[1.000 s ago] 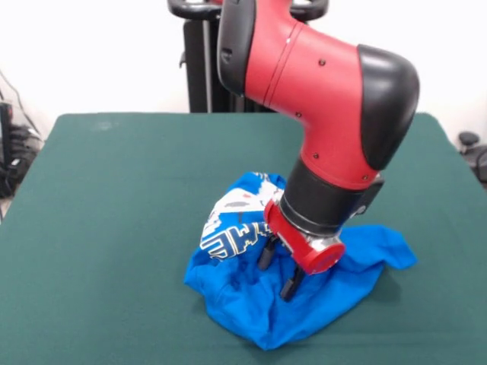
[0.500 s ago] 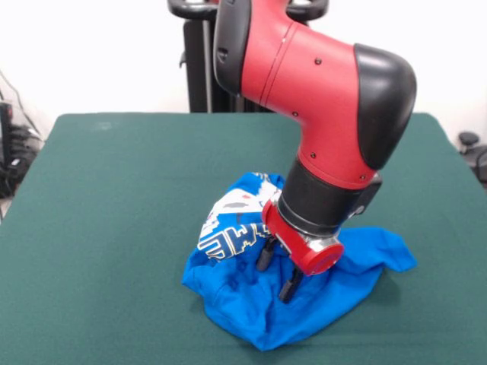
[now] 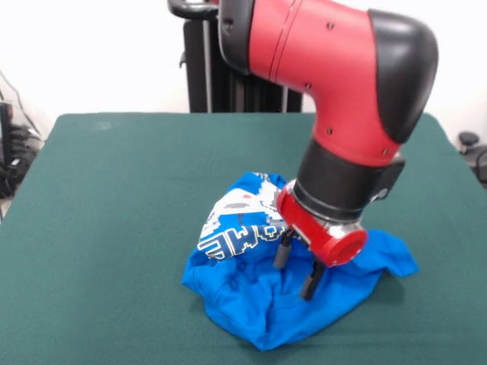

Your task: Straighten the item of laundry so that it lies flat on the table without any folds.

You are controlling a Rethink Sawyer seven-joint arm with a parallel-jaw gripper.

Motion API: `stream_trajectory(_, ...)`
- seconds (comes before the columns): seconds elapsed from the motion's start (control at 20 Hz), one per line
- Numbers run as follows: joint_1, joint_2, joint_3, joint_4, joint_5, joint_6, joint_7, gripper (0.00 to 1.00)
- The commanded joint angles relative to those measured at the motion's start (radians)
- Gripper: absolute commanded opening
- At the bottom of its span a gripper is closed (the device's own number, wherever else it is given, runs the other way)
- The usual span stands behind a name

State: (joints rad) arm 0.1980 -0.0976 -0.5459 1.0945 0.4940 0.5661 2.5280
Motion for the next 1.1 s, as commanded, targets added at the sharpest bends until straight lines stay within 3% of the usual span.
stream_trajectory(0.05,-0.011,-0.064,0.164,0.083,0.017,0.021,0.098,1.00)
stream_trajectory(1.1,-0.040,0.004,0.184,0.082,-0.020,-0.087,0.097,1.00)
